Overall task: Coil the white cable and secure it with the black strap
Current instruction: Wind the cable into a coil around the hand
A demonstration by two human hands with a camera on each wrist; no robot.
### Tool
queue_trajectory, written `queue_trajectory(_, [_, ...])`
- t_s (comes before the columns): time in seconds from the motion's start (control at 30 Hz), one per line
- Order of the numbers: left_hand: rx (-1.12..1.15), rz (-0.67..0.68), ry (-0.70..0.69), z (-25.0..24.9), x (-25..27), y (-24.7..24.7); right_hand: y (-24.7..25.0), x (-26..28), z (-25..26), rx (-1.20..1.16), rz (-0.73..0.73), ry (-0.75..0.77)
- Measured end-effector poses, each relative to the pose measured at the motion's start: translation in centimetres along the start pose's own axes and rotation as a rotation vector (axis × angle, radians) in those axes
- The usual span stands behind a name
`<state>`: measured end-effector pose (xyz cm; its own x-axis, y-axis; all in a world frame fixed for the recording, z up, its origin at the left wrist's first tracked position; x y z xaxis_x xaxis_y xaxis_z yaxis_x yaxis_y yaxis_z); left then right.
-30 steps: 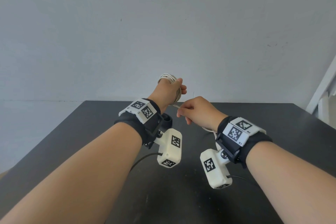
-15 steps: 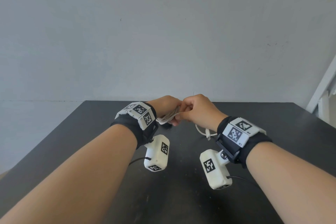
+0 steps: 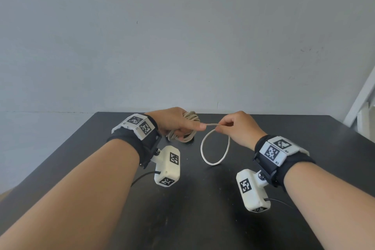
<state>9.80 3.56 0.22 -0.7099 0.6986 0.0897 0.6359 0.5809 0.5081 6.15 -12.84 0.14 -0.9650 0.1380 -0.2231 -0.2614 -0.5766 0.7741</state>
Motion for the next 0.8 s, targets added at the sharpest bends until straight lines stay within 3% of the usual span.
queue_trajectory(0.1, [-0.018, 0.034, 0.020, 0.1, -0.1, -0.7, 0.0, -0.2, 0.4, 0.192, -0.039, 0.041])
queue_trajectory(0.23, [0.123, -0.008, 0.007, -0.2, -0.1, -1.0, 0.7, 0.0, 0.9, 0.367, -0.137, 0.042])
queue_trajectory(0.43, [0.340, -0.253, -0.115, -1.5, 0.2, 1.7, -0.1, -0.3, -1.0, 0.266, 0.065, -0.170])
queue_trajectory(0.53, [0.320, -0.307, -0.097, -1.1, 0.3, 2.5, -0.2, -0.3, -2.0, -0.033, 0.099, -0.271])
queue_trajectory(0.63, [0.289, -0.319, -0.065, -0.5, 0.4, 2.5, 0.7, -0.4, -1.9, -0.176, 0.006, -0.246])
queue_trajectory(0.8, [0.279, -0.339, -0.067, -0.6, 0.5, 2.2, 4.1, -0.6, -1.3, 0.012, -0.304, -0.223])
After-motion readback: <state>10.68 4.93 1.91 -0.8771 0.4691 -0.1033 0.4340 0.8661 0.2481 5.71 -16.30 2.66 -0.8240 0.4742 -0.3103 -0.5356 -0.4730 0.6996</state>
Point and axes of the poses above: each hand's wrist, its own x-axis away from the middle knuckle, its own y-axis out of the back of the hand, z = x × y, the point moved 7 cm from there along -x, towards the middle knuckle, and after that the axes turned 5 degrees about -y, right-handed, at the moved point
